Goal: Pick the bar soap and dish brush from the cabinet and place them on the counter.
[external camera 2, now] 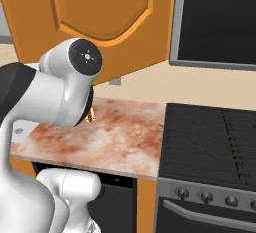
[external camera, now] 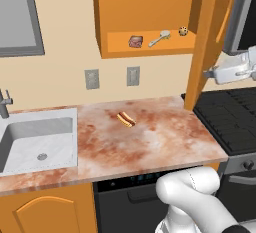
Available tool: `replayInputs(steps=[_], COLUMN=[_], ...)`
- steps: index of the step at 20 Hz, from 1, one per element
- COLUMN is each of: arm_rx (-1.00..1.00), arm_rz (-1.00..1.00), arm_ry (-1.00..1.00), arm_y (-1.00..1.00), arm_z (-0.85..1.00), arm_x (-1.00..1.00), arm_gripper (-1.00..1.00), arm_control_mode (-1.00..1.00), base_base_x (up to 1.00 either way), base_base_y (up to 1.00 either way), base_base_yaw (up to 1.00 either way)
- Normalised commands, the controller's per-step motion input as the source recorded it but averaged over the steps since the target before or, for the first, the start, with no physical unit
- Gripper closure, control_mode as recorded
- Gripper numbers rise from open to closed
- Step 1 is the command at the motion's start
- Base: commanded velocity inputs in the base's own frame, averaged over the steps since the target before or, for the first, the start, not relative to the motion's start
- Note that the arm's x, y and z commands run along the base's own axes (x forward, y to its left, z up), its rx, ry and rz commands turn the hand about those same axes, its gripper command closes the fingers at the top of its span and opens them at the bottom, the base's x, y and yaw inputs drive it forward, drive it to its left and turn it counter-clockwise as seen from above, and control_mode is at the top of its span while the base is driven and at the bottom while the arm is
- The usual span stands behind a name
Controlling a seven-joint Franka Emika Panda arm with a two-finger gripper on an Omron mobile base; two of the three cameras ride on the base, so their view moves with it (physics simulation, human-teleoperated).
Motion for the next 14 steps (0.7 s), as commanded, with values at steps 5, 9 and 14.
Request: replayInputs(steps=[5, 9, 14], arm_rx=[-0.06, -0.08, -0.07], arm_rz=[0.05, 0.04, 0.04], arm_ry=[-0.01, 0.00, 0.00], arm_y=[-0.48, -0.48, -0.50], arm_z=[-0.09, -0.13, -0.17], arm_x=[-0.31, -0.28, -0.19], arm_gripper=[1.00, 1.00, 1.00], arm_control_mode=[-1.00, -1.00, -1.00], base_base_x=[0.00, 0.00, 0.00], base_base_y=[0.00, 0.00, 0.00], base_base_yaw=[0.00, 0.00, 0.00])
